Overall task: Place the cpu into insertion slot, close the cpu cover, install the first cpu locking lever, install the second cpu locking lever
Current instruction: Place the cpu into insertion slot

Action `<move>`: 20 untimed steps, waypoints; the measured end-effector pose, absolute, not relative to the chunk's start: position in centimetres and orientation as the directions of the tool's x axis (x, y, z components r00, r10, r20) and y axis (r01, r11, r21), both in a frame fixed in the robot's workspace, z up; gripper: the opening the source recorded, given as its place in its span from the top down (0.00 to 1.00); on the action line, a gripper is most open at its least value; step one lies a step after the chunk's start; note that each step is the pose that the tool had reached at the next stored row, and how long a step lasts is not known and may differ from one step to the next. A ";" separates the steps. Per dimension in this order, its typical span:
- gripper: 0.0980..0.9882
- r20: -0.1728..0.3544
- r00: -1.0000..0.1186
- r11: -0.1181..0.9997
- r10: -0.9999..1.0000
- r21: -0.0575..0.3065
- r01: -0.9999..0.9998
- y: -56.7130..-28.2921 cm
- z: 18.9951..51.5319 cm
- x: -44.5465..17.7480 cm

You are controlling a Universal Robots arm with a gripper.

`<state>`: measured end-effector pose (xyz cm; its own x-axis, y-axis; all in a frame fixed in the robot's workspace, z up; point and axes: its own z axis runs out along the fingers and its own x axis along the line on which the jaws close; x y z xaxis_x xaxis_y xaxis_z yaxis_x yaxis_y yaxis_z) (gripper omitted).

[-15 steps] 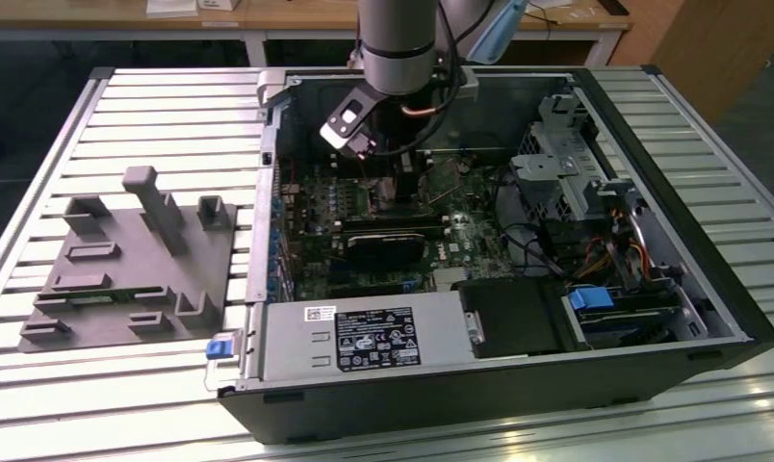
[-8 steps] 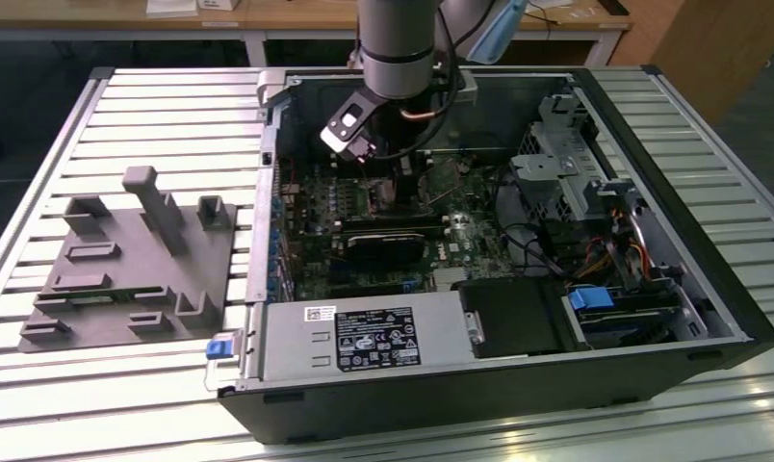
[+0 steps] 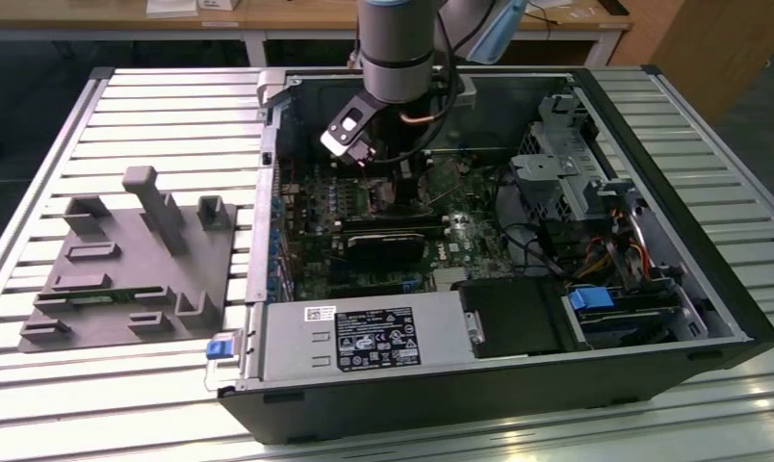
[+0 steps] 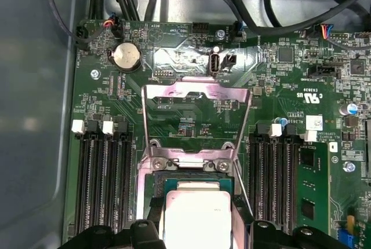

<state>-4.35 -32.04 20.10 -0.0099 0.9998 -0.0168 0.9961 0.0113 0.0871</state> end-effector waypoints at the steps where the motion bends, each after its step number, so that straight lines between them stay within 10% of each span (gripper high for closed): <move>1: 0.50 -0.017 -0.010 0.011 1.000 0.087 0.996 -32.0 20.0 -4.4; 20: 0.50 -0.018 -0.010 0.011 1.000 0.087 0.996 -31.9 19.3 -4.4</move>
<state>-4.35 -31.86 19.31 -0.0100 0.9998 -0.0176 0.9961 0.0115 0.0871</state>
